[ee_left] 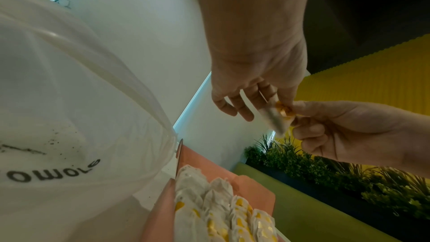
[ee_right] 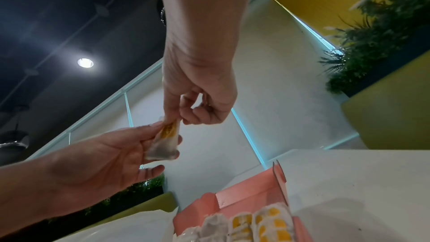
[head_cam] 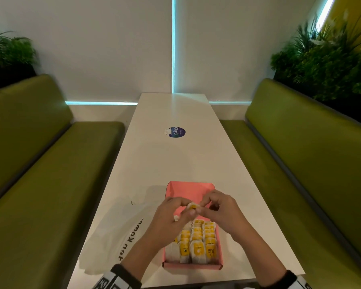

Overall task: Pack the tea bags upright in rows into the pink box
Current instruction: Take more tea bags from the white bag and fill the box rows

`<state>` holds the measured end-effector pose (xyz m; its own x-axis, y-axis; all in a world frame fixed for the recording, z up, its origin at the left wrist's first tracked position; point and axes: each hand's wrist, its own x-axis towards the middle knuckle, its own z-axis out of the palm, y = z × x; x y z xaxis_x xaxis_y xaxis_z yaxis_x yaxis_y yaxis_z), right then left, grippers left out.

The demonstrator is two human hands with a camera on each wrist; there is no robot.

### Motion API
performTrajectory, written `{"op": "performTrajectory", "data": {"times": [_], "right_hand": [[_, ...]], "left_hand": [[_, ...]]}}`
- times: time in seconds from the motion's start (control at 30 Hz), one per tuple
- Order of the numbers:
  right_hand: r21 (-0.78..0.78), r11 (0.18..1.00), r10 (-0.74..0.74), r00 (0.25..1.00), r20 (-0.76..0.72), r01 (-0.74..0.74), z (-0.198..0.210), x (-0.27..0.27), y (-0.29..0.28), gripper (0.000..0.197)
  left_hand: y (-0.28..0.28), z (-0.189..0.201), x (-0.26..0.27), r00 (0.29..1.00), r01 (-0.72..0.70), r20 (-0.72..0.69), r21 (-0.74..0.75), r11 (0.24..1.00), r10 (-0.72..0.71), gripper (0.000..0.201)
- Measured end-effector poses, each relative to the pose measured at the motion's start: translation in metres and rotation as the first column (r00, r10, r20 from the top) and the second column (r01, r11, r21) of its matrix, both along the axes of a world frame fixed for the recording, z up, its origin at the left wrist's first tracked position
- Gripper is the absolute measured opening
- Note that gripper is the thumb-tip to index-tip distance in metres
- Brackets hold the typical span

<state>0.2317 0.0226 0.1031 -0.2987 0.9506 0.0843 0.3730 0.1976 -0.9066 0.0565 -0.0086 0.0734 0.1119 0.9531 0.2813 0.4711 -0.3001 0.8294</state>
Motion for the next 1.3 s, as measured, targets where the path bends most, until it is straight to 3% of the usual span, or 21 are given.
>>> {"op": "performTrajectory", "data": {"times": [0.07,0.13,0.23,0.33,0.4,0.53,0.63,0.73,0.83,0.97,1.1,1.2,1.3], "right_hand": [[-0.037,0.999,-0.015,0.998,-0.056,0.013,0.001,0.001,-0.001,0.017],[-0.095,0.995,-0.003,0.992,-0.129,-0.01,0.0,0.003,-0.001,0.021],[-0.083,0.995,0.043,0.996,-0.081,-0.05,0.0,0.004,-0.002,0.017],[0.041,0.99,-0.135,0.99,-0.052,0.137,-0.001,0.0,0.001,0.023],[0.077,0.967,-0.236,0.966,-0.102,0.245,0.001,-0.001,0.001,0.024],[-0.072,0.997,-0.036,0.995,-0.095,0.029,0.006,0.0,-0.005,0.016],[-0.132,0.989,-0.084,0.989,-0.123,0.068,0.006,0.0,-0.003,0.011],[-0.198,0.979,-0.084,0.978,-0.189,0.046,0.007,0.0,-0.004,0.009],[-0.207,0.978,-0.063,0.985,-0.16,0.029,0.005,0.0,-0.006,0.015],[-0.23,0.972,-0.084,0.975,-0.204,0.036,0.0,-0.003,-0.007,0.007],[-0.252,0.966,-0.113,0.965,-0.237,0.051,0.0,-0.003,-0.006,0.009],[-0.252,0.967,-0.105,0.965,-0.24,0.043,-0.002,-0.002,-0.005,0.01],[-0.252,0.968,-0.088,0.956,-0.281,0.015,0.0,-0.003,-0.007,0.003]], "left_hand": [[0.001,-0.003,0.001,0.999,-0.036,0.03,0.01,0.999,0.035,0.017],[0.001,-0.003,0.002,0.998,-0.028,0.057,0.021,0.999,0.027,0.011],[0.001,-0.004,0.003,0.998,0.001,0.057,0.021,1.0,-0.002,0.013],[0.001,-0.005,0.002,0.998,-0.004,0.057,0.037,0.999,0.002,0.008],[0.001,-0.006,0.001,0.996,-0.034,0.087,0.02,0.999,0.032,0.017],[0.0,-0.004,0.0,0.996,-0.043,0.084,0.007,0.999,0.042,0.029],[-0.002,0.002,0.003,0.998,-0.022,0.067,0.02,1.0,0.021,0.008],[-0.005,0.005,0.005,0.997,0.005,0.077,0.0,1.0,-0.005,0.023],[-0.005,0.004,0.007,0.994,0.011,0.106,-0.015,1.0,-0.01,0.021],[-0.007,0.003,0.009,0.99,0.018,0.144,-0.009,1.0,-0.016,0.017],[-0.008,0.003,0.007,0.963,-0.031,0.266,-0.017,0.999,0.034,0.019],[-0.009,-0.001,0.004,0.979,0.008,0.202,0.051,0.999,-0.019,0.029],[-0.009,-0.006,0.004,0.989,-0.012,0.147,0.116,0.993,-0.005,0.021]]}}
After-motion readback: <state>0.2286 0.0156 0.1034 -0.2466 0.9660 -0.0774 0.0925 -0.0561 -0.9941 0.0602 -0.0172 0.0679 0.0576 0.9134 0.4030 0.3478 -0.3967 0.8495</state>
